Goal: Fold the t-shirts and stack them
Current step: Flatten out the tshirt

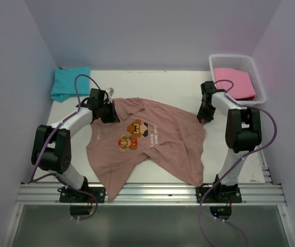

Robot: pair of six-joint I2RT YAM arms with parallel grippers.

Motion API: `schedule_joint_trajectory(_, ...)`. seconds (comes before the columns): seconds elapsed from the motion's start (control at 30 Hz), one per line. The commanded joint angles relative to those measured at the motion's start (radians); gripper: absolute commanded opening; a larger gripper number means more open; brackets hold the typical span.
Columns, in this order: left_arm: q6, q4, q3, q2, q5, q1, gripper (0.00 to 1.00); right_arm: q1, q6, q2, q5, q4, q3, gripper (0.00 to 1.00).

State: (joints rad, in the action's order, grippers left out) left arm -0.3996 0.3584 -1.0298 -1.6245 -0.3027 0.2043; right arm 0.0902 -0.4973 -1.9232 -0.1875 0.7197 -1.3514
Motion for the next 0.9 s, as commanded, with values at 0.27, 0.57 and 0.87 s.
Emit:
schedule_joint_trajectory(0.27,0.016,-0.033,0.027,0.043,0.014,0.000,0.00,-0.004,-0.001,-0.079,0.013,-0.034,-0.040,0.29)
schedule_joint_trajectory(0.57,0.013,-0.032,0.031,0.054,0.014,0.001,0.00,-0.004,0.009,-0.040,0.020,-0.048,-0.025,0.00)
schedule_joint_trajectory(0.87,-0.001,-0.087,-0.010,-0.001,0.106,0.000,0.00,-0.006,0.013,0.024,0.026,-0.034,-0.019,0.00)
